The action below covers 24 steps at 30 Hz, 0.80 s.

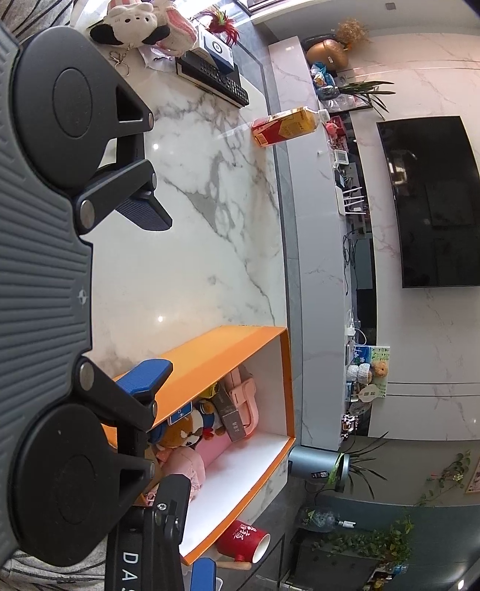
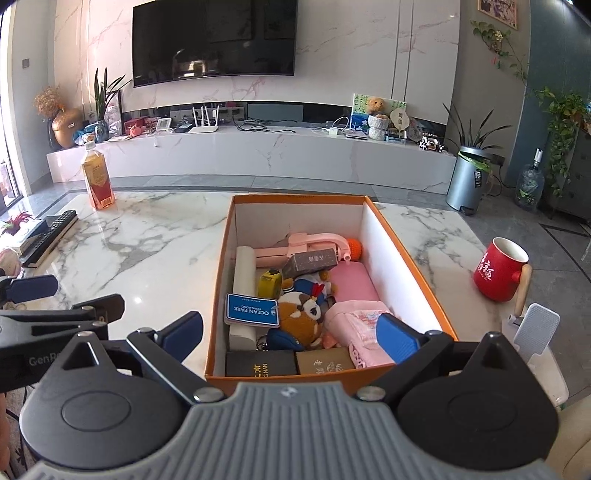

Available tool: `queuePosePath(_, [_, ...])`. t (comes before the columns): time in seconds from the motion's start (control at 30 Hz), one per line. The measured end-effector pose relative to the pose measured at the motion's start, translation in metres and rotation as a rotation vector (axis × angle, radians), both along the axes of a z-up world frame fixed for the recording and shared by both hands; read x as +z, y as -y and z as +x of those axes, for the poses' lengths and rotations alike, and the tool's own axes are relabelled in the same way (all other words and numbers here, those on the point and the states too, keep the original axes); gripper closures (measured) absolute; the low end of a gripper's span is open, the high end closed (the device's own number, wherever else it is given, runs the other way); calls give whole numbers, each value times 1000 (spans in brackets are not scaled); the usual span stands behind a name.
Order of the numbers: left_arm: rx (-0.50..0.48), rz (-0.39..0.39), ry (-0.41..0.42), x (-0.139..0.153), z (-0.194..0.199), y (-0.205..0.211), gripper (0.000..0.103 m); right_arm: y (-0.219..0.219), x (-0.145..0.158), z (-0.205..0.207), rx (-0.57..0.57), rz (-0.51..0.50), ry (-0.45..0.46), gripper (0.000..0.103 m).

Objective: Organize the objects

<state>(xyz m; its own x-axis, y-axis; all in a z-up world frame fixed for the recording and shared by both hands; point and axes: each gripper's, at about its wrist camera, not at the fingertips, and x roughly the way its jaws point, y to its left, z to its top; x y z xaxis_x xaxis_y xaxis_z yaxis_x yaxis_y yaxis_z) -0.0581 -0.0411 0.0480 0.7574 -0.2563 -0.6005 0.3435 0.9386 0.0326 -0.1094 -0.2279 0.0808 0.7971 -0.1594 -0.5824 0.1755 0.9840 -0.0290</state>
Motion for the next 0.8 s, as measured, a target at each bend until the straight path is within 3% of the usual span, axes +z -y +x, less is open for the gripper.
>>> queuePosePath(0.3, [-16, 11, 11, 2, -6, 4, 13, 6, -5, -1, -23, 53, -7, 2])
queuePosePath(0.8, [-19, -3, -11, 3, -6, 3, 13, 6, -8, -1, -35, 45, -15, 2])
